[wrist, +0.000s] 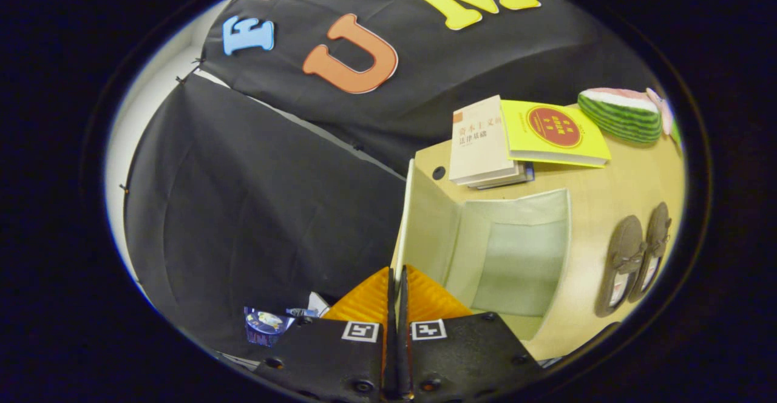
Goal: Open the storage box then place both shoes into the box .Put the left shoe in first, then the right shoe, with the right side of both shoes facing outward in a uniform manner.
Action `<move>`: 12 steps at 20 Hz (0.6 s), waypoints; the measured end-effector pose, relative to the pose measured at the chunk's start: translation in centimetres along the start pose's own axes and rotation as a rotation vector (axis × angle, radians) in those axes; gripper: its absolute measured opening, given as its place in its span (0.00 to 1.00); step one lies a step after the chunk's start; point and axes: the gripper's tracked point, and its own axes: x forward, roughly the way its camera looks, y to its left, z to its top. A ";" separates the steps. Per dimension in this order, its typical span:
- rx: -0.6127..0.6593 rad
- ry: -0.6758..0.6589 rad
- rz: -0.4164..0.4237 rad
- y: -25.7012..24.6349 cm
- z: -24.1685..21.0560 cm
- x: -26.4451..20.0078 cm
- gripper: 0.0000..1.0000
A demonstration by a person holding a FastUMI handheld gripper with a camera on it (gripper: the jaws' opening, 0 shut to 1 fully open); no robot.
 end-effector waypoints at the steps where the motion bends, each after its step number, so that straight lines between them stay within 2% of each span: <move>1: -0.011 -0.005 -0.003 1.0 -0.1 0.8 0.06; 5: -0.035 -0.030 0.006 3.8 -0.7 3.6 0.07; 7: -0.059 -0.039 -0.035 3.4 -0.7 4.6 0.10; 9: -0.144 -0.070 -0.181 0.8 -0.5 5.0 0.43; 11: -0.234 -0.086 -0.299 -1.3 -0.5 5.0 0.65; 12: -0.266 -0.088 -0.342 -2.3 -0.8 4.9 0.68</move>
